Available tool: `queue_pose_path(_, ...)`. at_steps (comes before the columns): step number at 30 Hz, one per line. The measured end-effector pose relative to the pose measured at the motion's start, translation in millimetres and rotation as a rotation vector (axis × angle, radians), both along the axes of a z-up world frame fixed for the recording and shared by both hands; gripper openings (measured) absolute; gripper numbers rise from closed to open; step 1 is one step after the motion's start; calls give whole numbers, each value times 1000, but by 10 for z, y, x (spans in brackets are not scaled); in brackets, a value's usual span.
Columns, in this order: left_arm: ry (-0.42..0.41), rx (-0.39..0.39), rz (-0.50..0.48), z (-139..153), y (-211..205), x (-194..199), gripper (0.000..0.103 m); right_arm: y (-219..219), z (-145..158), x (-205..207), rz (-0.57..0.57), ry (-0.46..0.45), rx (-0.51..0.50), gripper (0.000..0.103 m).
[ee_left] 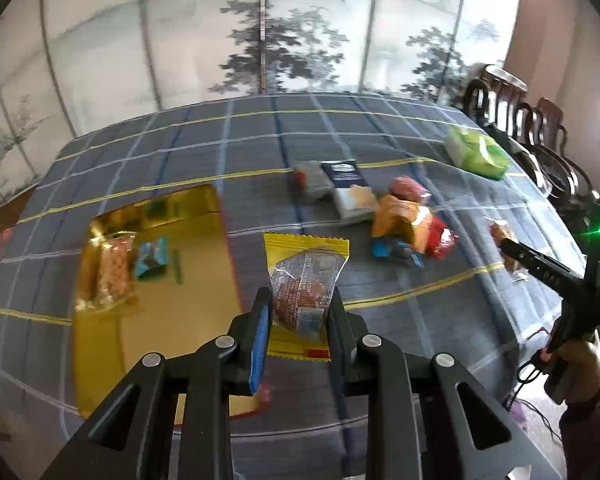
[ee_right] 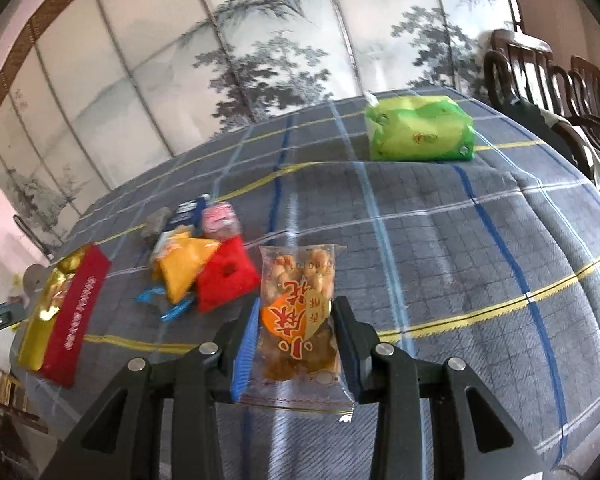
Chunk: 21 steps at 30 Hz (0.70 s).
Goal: Organize snacks
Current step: 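Carry the yellow-edged packet into the gold tin and open the left tool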
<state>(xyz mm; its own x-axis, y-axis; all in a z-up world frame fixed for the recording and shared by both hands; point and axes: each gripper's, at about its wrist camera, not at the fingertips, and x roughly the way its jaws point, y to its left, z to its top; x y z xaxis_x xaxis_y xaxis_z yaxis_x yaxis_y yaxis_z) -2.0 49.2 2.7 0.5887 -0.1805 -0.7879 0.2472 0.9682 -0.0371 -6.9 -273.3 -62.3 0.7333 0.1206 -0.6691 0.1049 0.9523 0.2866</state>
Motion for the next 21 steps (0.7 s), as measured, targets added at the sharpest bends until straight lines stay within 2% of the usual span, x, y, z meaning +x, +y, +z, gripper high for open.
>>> queue_pose_path(11,-12,57,145,-115,435,130,23,-368,-206,432,-137,84,3,37)
queue_pose_path(21,-4,82,258,-341,851,283,23,-445,-251,566,-201,91,-32,37)
